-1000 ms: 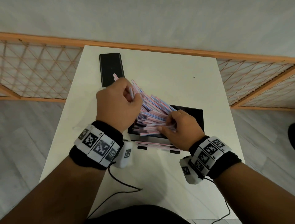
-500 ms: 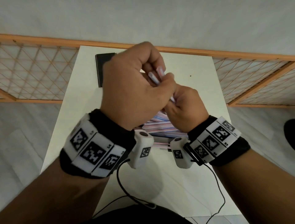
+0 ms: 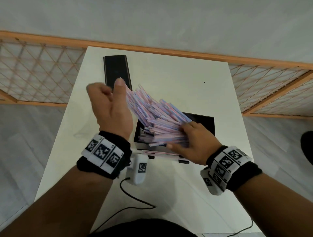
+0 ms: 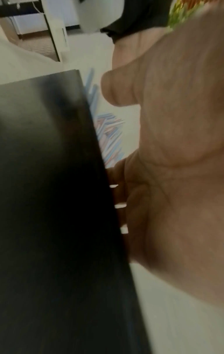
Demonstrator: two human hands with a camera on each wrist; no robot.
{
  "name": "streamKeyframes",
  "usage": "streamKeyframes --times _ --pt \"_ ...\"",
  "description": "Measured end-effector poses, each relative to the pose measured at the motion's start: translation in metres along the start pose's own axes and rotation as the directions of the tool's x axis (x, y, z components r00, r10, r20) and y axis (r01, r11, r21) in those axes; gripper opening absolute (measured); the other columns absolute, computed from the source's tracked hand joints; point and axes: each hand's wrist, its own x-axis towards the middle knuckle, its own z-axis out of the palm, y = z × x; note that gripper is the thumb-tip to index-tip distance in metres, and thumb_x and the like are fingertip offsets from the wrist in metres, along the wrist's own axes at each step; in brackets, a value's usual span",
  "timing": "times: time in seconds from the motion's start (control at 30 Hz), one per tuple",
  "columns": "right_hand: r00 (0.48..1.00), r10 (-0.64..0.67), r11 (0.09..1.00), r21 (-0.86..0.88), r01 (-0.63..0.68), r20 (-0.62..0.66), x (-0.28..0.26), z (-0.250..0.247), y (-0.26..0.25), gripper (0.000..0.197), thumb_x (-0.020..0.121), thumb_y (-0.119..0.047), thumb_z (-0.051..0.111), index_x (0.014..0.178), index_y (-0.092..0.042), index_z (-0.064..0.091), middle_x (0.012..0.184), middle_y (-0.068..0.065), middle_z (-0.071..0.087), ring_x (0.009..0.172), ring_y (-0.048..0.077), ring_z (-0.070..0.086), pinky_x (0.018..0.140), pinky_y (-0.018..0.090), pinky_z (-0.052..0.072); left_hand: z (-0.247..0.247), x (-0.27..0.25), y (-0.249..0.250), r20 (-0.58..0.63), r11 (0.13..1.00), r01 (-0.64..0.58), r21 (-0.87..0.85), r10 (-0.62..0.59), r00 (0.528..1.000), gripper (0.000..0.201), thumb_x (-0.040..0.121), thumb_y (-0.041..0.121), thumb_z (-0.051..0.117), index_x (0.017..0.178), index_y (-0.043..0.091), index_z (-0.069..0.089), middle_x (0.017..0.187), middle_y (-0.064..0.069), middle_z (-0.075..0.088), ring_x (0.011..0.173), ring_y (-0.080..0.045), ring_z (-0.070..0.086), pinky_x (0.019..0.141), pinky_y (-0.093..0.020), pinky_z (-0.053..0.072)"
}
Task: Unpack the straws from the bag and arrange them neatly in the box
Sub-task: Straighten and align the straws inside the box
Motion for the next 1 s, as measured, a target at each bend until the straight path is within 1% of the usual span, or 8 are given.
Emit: streamKeyframes --times 0.1,0.2,0.27,0.43,0.63,0.77,0.87,1.0 --pt "0.998 -0.012 1.0 -0.013 0.013 0.06 0.001 0.011 -0.005 0.098 0.068 -0.097 0.014 0.113 -0.021 0.055 0.108 0.002 0.06 0.104 0.027 0.057 0.091 0.039 0.047 0.01 -0.002 -0.019 -0.025 0.893 0.431 -0.128 -0.438 0.899 0.058 0.069 0.061 0.071 0.094 0.022 0.036 0.09 0.007 0.037 0.076 -0.007 0.041 0.072 -0.02 0.038" --pt "0.997 0.001 1.0 -0.025 0.001 0.083 0.004 0.011 -0.011 0.097 0.068 -0.096 0.007 0.118 -0.025 0.05 0.116 -0.001 0.06 0.109 0.026 0.056 0.092 0.042 0.047 0.019 -0.005 -0.036 0.215 0.808 0.58 -0.099 -0.552 0.806 0.089 0.059 0.058 0.09 0.119 0.008 0.048 0.11 -0.002 0.064 0.099 -0.02 0.066 0.09 -0.037 0.054" --pt "0.999 0.037 0.999 -0.026 -0.036 0.03 0.005 0.005 -0.011 0.08 0.07 -0.094 0.018 0.105 -0.028 0.047 0.106 -0.004 0.056 0.103 0.024 0.054 0.088 0.042 0.046 0.021 -0.005 -0.039 0.351 0.814 0.577 -0.064 -0.522 0.777 0.089 0.057 0.049 0.093 0.123 0.001 0.058 0.111 -0.013 0.074 0.102 -0.03 0.074 0.095 -0.053 0.057" --pt "0.993 0.103 0.994 0.054 -0.1 -0.057 0.006 0.008 -0.004 0.08 0.065 -0.091 0.038 0.104 -0.022 0.046 0.102 -0.001 0.052 0.096 0.022 0.051 0.083 0.039 0.049 0.027 0.003 -0.039 0.371 0.85 0.517 -0.1 -0.45 0.812 0.032 0.077 0.006 0.086 0.103 0.001 0.068 0.093 -0.01 0.076 0.088 -0.027 0.075 0.088 -0.047 0.06" --pt "0.999 0.04 0.983 0.182 -0.038 -0.006 0.012 0.009 -0.009 0.068 0.069 -0.085 0.042 0.101 -0.025 0.047 0.092 -0.008 0.056 0.083 0.017 0.055 0.075 0.035 0.05 0.036 0.002 -0.026 0.453 0.908 0.403 -0.116 -0.313 0.835 0.02 0.079 0.0 0.083 0.084 0.01 0.066 0.079 -0.005 0.073 0.074 -0.02 0.073 0.071 -0.033 0.06" --pt "0.993 0.027 0.959 0.283 0.006 -0.114 0.008 0.01 -0.008 0.059 0.069 -0.076 0.057 0.093 -0.024 0.048 0.085 -0.008 0.053 0.075 0.015 0.051 0.068 0.032 0.047 0.035 0.003 -0.022 0.534 0.855 0.468 -0.225 -0.293 0.793 0.022 0.068 -0.001 0.081 0.071 0.013 0.065 0.084 -0.019 0.071 0.085 -0.032 0.073 0.079 -0.046 0.06" --pt "0.984 0.011 0.96 0.278 0.04 -0.179 0.007 0.01 -0.009 0.056 0.072 -0.072 0.06 0.09 -0.02 0.051 0.084 -0.006 0.054 0.075 0.016 0.049 0.066 0.029 0.042 0.032 0.009 -0.026 0.549 0.839 0.48 -0.257 -0.282 0.787 0.028 0.057 0.003 0.081 0.078 0.011 0.063 0.08 -0.011 0.071 0.085 -0.025 0.073 0.077 -0.037 0.059" --pt "0.998 0.024 0.981 0.192 -0.012 -0.057 0.011 0.009 -0.012 0.049 0.079 -0.067 0.061 0.087 -0.02 0.053 0.081 -0.007 0.052 0.074 0.016 0.049 0.065 0.028 0.039 0.027 0.008 -0.033 0.374 0.922 0.367 -0.121 -0.3 0.877 0.042 0.073 0.003 0.083 0.106 0.009 0.057 0.092 0.0 0.069 0.075 -0.009 0.071 0.071 -0.026 0.056"
